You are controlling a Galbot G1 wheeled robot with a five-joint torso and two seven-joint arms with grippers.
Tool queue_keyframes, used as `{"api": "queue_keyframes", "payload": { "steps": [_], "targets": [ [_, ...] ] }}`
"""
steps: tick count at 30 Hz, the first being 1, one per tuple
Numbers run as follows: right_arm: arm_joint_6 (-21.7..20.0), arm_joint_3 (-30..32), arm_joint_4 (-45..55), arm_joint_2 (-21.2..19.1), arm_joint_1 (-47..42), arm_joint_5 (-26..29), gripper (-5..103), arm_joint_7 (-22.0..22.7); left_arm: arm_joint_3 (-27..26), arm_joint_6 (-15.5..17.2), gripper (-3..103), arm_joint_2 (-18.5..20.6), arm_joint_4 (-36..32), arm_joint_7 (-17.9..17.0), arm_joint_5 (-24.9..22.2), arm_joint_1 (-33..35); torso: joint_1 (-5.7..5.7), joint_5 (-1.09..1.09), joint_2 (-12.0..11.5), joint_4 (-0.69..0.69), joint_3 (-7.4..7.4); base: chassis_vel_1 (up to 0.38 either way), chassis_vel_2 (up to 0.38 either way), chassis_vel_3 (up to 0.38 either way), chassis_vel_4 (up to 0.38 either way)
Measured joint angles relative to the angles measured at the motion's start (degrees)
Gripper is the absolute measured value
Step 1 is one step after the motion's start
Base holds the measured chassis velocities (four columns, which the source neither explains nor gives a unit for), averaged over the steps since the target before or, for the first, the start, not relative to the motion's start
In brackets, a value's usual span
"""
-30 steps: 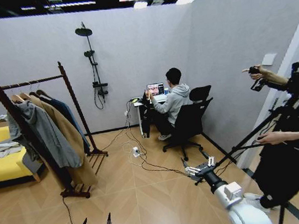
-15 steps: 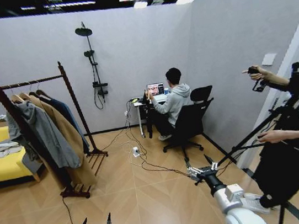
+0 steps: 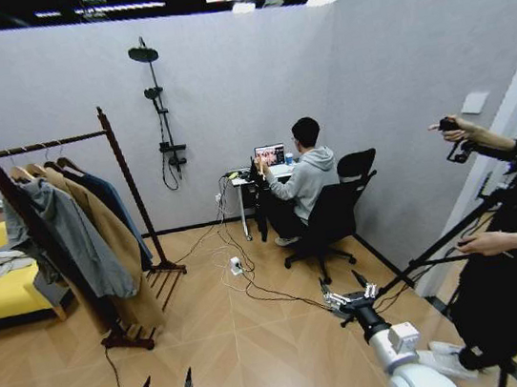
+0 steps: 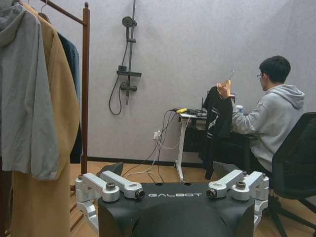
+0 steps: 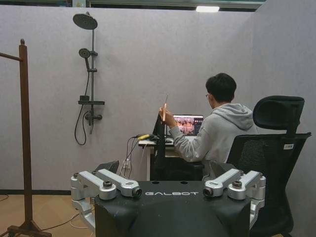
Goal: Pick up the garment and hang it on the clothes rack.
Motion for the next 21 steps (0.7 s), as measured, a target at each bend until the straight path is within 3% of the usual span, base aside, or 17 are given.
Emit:
{"api": "queue_keyframes", "payload": {
  "steps": [21],
  "targets": [
    [1.51,0.75,-0.17,0.69,-1.53,-0.35,100,-1.46,0.00,0.00,100,0.01,0.00,0.01,0.00,0.00,0.00,-0.01,0.00,-0.02,-0.01,-0.327,0.330,0.334,-0.331]
  ]
}}
